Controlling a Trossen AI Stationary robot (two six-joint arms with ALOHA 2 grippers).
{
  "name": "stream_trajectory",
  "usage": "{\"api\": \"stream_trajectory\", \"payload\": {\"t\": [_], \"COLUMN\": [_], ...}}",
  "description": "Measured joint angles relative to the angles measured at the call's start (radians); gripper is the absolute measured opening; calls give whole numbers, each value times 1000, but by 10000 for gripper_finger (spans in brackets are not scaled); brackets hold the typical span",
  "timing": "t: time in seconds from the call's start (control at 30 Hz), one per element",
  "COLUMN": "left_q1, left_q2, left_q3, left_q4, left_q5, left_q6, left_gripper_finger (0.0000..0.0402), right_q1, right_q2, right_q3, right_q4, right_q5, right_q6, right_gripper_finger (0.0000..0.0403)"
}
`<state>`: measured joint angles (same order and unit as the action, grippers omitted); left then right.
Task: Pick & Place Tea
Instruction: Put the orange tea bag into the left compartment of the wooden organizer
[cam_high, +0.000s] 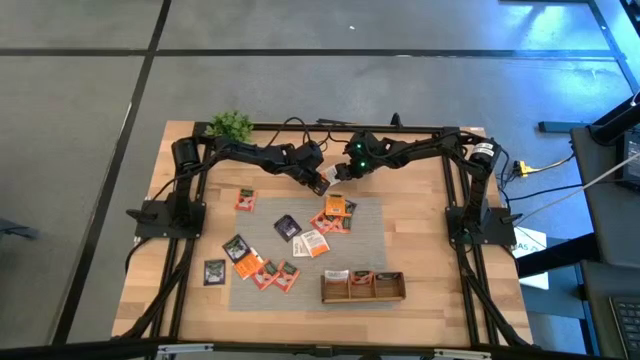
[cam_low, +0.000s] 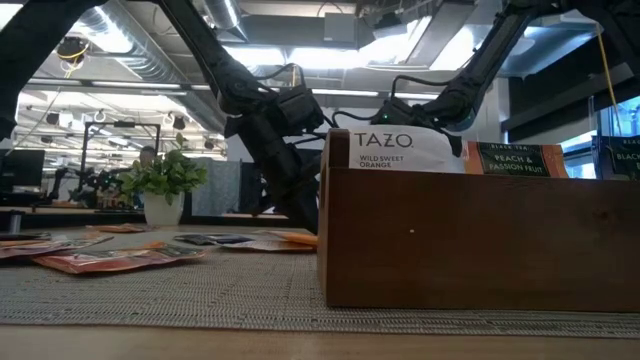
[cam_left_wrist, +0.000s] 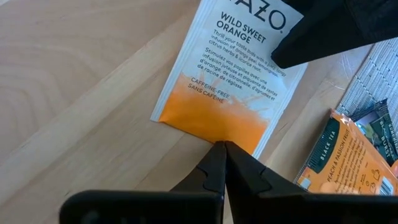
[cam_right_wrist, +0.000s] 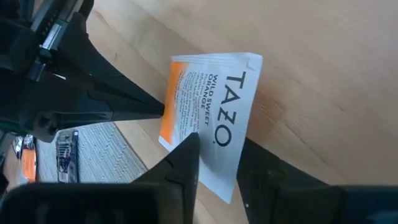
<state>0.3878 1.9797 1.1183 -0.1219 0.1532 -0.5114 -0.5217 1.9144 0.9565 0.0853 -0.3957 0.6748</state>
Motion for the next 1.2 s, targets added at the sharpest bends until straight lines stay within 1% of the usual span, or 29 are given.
{"api": "stream_trajectory", "payload": {"t": [0.27,0.43,0.5,0.6,0.73,0.83,0.9,0.97,1.03,1.1,1.2], "left_q1": [0,-2,-2,-2,-8,-32,-52,-71,-95,-117,-146], "left_q2": [-3,-45,-79,-137,-260,-365,-434,-500,-552,-594,-634], "left_q3": [-1,-8,-7,-5,-5,-5,-4,-3,-2,-2,-2], "left_q4": [-2,-43,-53,-89,-97,-97,-96,-96,-96,-102,-94], "left_q5": [0,3,-3,-22,4,-12,-28,-58,-101,-137,-174], "left_q6": [1,19,31,51,73,103,120,131,154,187,209], "left_gripper_finger": [2,6,7,7,5,8,8,7,6,6,8], "right_q1": [0,0,0,0,21,71,124,187,264,352,477], "right_q2": [0,-21,-51,-120,-255,-388,-474,-549,-601,-626,-638], "right_q3": [0,0,0,0,1,5,32,88,162,242,354], "right_q4": [0,-10,-14,-19,-80,-190,-317,-470,-625,-772,-925], "right_q5": [0,1,2,8,14,60,117,183,249,318,381], "right_q6": [-49,-118,-153,-196,-298,-364,-404,-444,-461,-443,-416], "right_gripper_finger": [42,14,6,7,5,4,4,3,3,3,3]}}
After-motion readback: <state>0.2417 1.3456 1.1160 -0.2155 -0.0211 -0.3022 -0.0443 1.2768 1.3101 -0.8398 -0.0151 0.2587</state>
